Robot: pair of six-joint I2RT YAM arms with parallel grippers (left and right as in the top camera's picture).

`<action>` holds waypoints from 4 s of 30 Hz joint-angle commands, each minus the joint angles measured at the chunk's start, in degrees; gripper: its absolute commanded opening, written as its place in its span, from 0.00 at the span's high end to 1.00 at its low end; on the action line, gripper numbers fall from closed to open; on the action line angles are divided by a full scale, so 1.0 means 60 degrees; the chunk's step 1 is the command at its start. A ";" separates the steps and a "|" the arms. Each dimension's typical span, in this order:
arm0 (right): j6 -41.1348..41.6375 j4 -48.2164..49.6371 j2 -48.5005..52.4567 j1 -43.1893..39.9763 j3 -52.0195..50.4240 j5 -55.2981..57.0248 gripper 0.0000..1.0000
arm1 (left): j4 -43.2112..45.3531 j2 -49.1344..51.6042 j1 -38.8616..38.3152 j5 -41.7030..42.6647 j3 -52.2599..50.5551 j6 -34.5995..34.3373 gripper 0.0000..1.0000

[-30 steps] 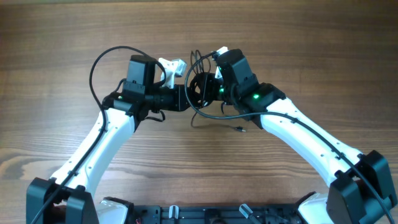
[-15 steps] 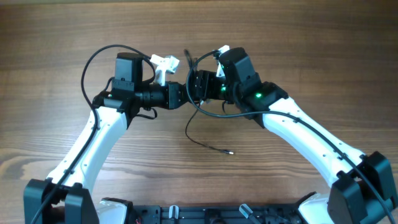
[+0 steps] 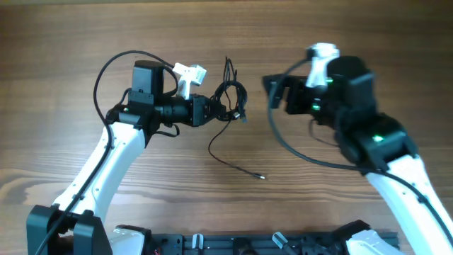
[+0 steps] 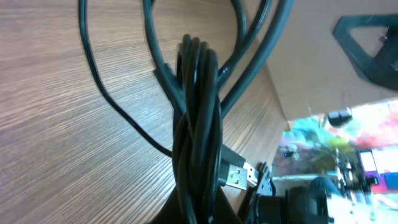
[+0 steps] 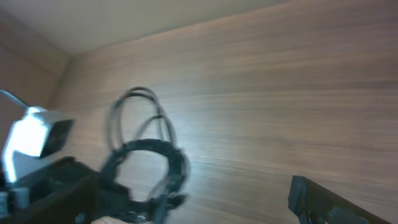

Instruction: Untangle cables

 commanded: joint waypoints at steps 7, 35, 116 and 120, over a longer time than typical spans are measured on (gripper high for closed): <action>-0.3639 0.0685 0.1610 -0.2455 -0.0605 -0.7650 0.08 | 0.0025 -0.0193 0.0761 0.4455 0.0029 0.2444 0.96; -0.1118 0.4535 0.2481 -0.0470 -0.0605 -0.6102 0.14 | -0.0492 -0.0178 0.0783 0.4852 0.0029 0.2444 0.96; 0.0109 0.1810 0.5034 -0.3963 -0.0601 -0.2310 0.00 | 0.0251 -0.0193 -0.0288 0.1683 0.0029 0.0066 0.96; -0.0412 0.1701 0.5034 -0.3963 -0.0601 -0.4248 0.00 | 0.0251 -0.0175 -0.0291 0.0022 0.0029 -0.1370 0.96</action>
